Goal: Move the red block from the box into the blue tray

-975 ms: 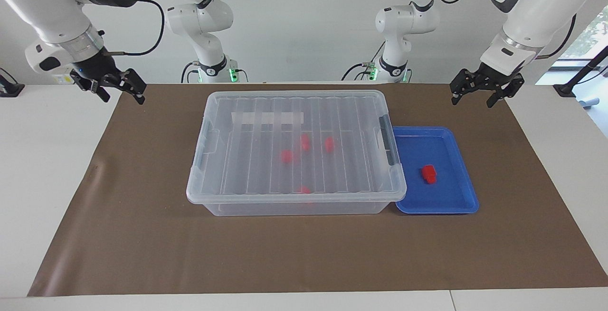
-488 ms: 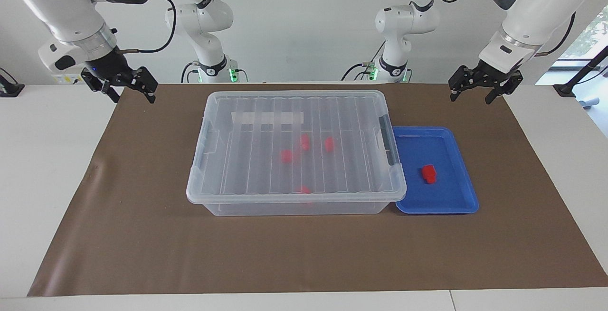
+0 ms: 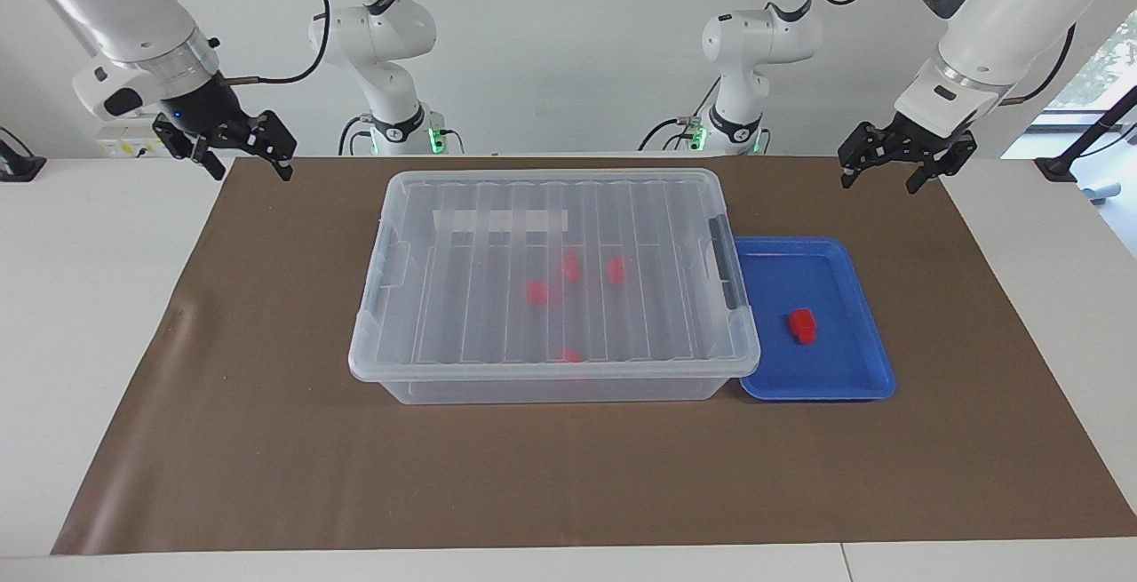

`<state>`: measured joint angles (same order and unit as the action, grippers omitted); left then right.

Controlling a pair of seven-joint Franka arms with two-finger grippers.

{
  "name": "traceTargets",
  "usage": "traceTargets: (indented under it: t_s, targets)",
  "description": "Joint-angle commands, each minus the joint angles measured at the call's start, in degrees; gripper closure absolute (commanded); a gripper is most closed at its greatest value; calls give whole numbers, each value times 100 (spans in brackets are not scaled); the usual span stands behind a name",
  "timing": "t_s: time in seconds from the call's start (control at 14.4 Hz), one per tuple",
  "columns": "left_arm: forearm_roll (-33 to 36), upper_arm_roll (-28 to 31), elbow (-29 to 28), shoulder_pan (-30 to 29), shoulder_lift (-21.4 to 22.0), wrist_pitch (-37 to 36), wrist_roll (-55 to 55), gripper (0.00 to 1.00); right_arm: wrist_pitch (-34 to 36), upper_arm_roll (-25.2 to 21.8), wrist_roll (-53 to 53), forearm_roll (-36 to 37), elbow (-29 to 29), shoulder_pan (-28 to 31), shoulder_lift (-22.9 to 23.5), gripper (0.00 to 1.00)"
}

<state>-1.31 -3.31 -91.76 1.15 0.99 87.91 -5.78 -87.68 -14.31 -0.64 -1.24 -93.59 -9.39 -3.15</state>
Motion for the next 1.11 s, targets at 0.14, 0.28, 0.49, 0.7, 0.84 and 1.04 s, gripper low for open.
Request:
traceTargets:
  t_s: [0.14, 0.28, 0.49, 0.7, 0.84, 1.04]
  targets:
    - [69, -20, -61, -19, 112, -116, -72, 0, -196, 16, -129, 36, -160, 60, -107, 0]
    - [69, -20, -79, -10, 121, -90, -46, 0, -224, 16, -129, 150, -160, -1, -106, 0]
    - [69, -20, -149, -19, 139, -28, -89, 0, -346, 16, -121, 159, -160, -2, -89, 0]
    - [69, -29, -158, 8, 147, -37, -63, 0, -320, 16, -129, 238, -160, -2, -98, 0]
    - [69, -29, -158, -1, 147, -37, -90, 0, -311, 25, -121, 300, -160, -10, -98, 0]
    - [69, -29, -158, -27, 147, -19, -116, 0, -311, 25, -121, 309, -160, -10, -98, 0]
